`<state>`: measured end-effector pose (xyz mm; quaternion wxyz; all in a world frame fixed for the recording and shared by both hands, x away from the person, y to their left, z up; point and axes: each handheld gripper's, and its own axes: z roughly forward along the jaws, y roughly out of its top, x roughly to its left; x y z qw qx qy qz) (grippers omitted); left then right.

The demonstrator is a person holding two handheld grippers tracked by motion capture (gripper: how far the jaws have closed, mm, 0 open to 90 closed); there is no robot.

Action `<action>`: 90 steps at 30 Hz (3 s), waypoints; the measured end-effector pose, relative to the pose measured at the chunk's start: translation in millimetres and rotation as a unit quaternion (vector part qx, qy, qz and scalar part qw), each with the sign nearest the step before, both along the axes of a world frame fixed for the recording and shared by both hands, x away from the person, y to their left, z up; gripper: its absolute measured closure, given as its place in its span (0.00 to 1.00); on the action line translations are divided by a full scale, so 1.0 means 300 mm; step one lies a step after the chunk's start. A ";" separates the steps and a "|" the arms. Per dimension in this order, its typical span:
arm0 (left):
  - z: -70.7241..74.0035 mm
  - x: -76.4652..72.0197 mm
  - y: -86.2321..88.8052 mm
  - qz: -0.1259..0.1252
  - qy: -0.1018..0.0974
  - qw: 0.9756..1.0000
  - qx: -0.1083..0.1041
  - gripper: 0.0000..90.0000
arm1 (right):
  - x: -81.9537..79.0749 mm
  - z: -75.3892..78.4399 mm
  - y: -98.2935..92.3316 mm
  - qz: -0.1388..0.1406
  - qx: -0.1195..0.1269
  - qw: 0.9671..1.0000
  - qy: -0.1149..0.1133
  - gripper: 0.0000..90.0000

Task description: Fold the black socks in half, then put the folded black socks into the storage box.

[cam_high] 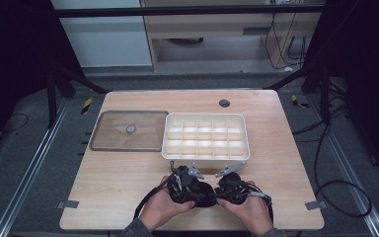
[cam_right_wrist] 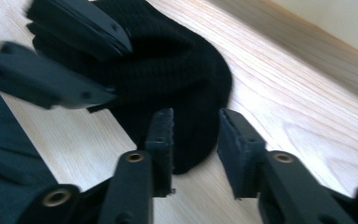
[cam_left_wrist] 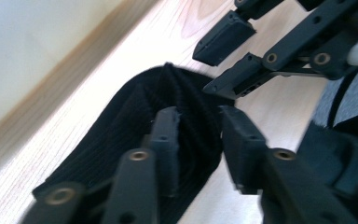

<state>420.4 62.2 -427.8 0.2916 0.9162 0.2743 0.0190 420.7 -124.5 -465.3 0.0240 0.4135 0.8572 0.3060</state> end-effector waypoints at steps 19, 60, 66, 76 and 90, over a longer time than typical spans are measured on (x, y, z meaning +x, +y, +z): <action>0.075 0.025 0.169 0.069 -0.039 0.997 -0.002 0.14 | 0.007 0.149 0.027 -0.017 -0.003 0.999 -0.038 0.50; -0.127 -0.096 0.323 0.069 -0.042 0.997 0.013 0.43 | 0.068 0.071 0.176 -0.012 -0.022 0.999 -0.021 0.61; -0.149 -0.098 0.315 0.075 -0.041 0.996 0.014 0.48 | 0.093 0.033 0.192 -0.028 -0.037 0.999 -0.012 0.56; -0.163 -0.068 0.311 0.066 -0.028 0.997 0.017 0.79 | 0.069 0.013 0.169 -0.018 -0.048 0.999 0.000 0.50; -0.147 -0.044 0.323 0.061 -0.032 0.998 0.015 0.93 | 0.039 -0.013 0.192 0.001 -0.074 0.997 -0.002 0.57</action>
